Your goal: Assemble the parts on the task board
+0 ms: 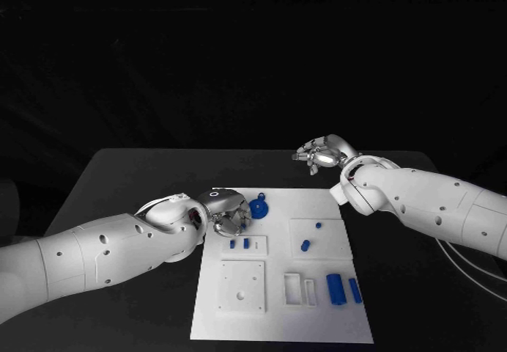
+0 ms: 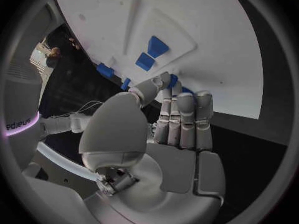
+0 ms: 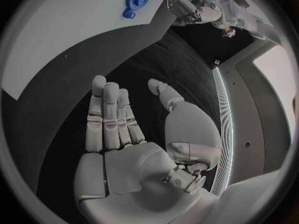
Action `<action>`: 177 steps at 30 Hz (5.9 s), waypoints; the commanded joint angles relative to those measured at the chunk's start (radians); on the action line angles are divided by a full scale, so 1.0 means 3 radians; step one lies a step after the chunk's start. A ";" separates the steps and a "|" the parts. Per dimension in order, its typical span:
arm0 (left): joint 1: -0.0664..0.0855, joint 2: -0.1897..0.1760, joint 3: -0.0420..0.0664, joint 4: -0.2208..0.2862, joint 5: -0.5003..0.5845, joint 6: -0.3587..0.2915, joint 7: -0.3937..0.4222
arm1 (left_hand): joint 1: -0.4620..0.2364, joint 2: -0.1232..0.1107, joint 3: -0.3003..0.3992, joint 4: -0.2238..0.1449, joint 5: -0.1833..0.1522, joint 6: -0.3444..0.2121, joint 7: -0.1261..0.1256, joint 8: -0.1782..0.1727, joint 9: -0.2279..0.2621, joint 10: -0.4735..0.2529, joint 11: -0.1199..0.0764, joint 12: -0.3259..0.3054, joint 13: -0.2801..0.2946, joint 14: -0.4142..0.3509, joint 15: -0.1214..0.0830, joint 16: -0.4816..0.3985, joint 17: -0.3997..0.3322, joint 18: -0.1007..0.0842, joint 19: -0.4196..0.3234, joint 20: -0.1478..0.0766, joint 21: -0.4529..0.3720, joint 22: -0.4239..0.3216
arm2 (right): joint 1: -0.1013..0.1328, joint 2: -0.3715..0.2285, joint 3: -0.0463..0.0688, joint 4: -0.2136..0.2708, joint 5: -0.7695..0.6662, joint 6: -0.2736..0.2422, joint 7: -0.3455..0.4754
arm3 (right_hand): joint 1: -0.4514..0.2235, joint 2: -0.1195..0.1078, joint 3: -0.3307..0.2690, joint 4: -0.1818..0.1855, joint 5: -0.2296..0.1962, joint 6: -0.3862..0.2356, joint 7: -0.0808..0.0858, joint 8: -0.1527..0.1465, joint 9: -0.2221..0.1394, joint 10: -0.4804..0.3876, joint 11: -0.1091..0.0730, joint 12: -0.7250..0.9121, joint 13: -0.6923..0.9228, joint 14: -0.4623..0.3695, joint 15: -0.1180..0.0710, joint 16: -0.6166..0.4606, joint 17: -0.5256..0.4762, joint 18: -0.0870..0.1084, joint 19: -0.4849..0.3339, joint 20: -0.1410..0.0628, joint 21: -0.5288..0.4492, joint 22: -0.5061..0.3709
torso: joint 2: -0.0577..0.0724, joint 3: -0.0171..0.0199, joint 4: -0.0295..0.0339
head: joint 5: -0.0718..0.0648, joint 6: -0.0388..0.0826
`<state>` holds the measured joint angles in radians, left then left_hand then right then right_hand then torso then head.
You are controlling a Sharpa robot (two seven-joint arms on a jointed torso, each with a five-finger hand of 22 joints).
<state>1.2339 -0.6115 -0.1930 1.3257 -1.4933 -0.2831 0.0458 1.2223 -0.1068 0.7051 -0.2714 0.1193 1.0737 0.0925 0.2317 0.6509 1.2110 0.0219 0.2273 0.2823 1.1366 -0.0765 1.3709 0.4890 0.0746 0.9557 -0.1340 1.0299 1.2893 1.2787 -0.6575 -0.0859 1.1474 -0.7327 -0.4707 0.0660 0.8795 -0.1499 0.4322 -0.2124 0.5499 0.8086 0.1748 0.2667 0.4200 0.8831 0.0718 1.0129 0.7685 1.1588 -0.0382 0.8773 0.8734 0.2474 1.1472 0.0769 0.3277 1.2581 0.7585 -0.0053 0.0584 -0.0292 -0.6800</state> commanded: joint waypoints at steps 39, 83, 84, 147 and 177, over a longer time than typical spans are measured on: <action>-0.0042 -0.0042 -0.0034 0.0029 -0.0055 -0.0098 0.0010 | 0.0087 -0.0321 -0.0003 0.0054 -0.0022 -0.0468 0.0139 -0.0233 -0.0188 -0.0146 0.0208 -0.0328 -0.0043 -0.0063 0.0158 -0.0013 -0.0040 0.0185 -0.0016 0.0011 -0.0015 0.0017 | -0.0003 -0.0009 0.0001 0.0001 -0.0005 0.0033 0.0033 | -0.0026 0.0012 -0.0005 -0.0014 0.0019 -0.0006 0.0026 0.0017 -0.0005 -0.0023 -0.0002 0.0016 -0.0009 -0.0013 0.0005 -0.0024 0.0005 0.0048 0.0014 0.0002 -0.0017 0.0008 | -0.0001 0.0000 -0.0001 | -0.0006 0.0004; -0.0032 -0.0323 0.0206 -0.0054 0.1593 -0.0117 0.0055 | 0.0169 -0.0295 0.0047 0.0116 -0.0076 -0.0458 0.0195 -0.0112 -0.0210 -0.0020 0.0178 -0.0241 0.0032 -0.0123 0.0134 -0.0109 -0.0131 0.0226 -0.0066 0.0078 -0.0086 0.0003 | -0.0018 -0.0237 0.0001 0.0116 -0.0079 0.0676 0.0131 | 0.0259 0.0096 0.0374 -0.0237 -0.0289 -0.0029 0.0092 0.0051 -0.0012 0.0015 0.0085 -0.0846 -0.0736 -0.0263 0.0153 -0.0651 -0.0265 0.0029 -0.0421 0.0213 -0.0461 -0.0195 | -0.0005 -0.0002 -0.0005 | -0.0044 0.0061; -0.0026 -0.0349 0.0216 -0.0040 0.1804 -0.0106 0.0057 | 0.0145 -0.0290 0.0035 0.0125 -0.0085 -0.0462 0.0197 -0.0109 -0.0211 0.0007 0.0165 -0.0217 0.0045 -0.0139 0.0123 -0.0133 -0.0143 0.0217 -0.0084 0.0079 -0.0103 -0.0004 | -0.0020 -0.0268 0.0001 0.0136 -0.0104 0.0787 0.0144 | 0.0290 0.0107 0.0401 -0.0239 -0.0320 -0.0016 0.0092 0.0064 -0.0008 0.0019 0.0089 -0.0941 -0.0799 -0.0283 0.0169 -0.0704 -0.0284 0.0027 -0.0458 0.0227 -0.0491 -0.0211 | -0.0007 -0.0002 -0.0004 | -0.0049 0.0065; 0.0071 -0.0687 0.0229 0.0141 0.3617 0.0256 0.0478 | -0.0222 -0.0080 -0.0194 0.0085 -0.0009 -0.0625 0.0230 0.0032 -0.0205 -0.0094 0.0296 -0.0367 -0.0038 -0.0465 0.0473 -0.2260 -0.0645 -0.0078 -0.0684 0.0332 -0.1248 -0.0530 | -0.0410 -0.0731 -0.0129 0.1214 -0.3312 0.0971 -0.0698 | 0.0968 -0.0477 0.1408 0.0180 -0.1650 0.0524 -0.0127 0.0303 0.0113 0.1228 -0.0017 -0.2816 -0.1779 0.0544 -0.0027 -0.0706 0.0227 0.0048 0.0291 -0.0055 -0.0082 -0.0088 | -0.0041 -0.0037 -0.0033 | -0.0138 0.0079; 0.0071 -0.0683 0.0229 0.0133 0.3611 0.0274 0.0456 | -0.0209 -0.0090 -0.0198 0.0083 -0.0013 -0.0649 0.0237 0.0031 -0.0212 -0.0117 0.0309 -0.0394 -0.0051 -0.0461 0.0477 -0.2312 -0.0594 -0.0078 -0.0694 0.0336 -0.1266 -0.0514 | -0.0502 -0.0658 -0.0129 0.1168 -0.3728 0.0990 -0.0894 | 0.1035 -0.0424 0.1602 0.0081 -0.1654 0.0866 -0.0273 0.0410 0.0249 0.1525 -0.0168 -0.2666 -0.1523 0.0643 -0.0167 -0.0184 0.0443 0.0048 0.0531 -0.0215 0.0266 0.0240 | -0.0043 -0.0039 -0.0035 | -0.0147 0.0050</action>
<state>1.2551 -0.8180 -0.1247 1.3635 -0.4153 -0.2041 0.1736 1.1598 -0.1361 0.6487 -0.2454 0.1112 0.8860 0.1659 0.2402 0.5883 1.1789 0.1125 0.1159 0.2680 0.9963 0.0635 0.6809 0.3100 0.0539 0.7525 -0.0374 0.6540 1.1337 1.1497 -0.8591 -0.1094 1.5009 -1.8190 -0.2406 -0.1990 1.1849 -0.2737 0.9071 -0.1880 0.0571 1.0604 0.0947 0.3873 0.4935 1.3280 0.0299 0.2163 0.3117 1.3598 -0.0751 0.8191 1.0053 0.2375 1.2997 0.0106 0.4015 1.3080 0.7454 -0.0168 0.0475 -0.0727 -0.6650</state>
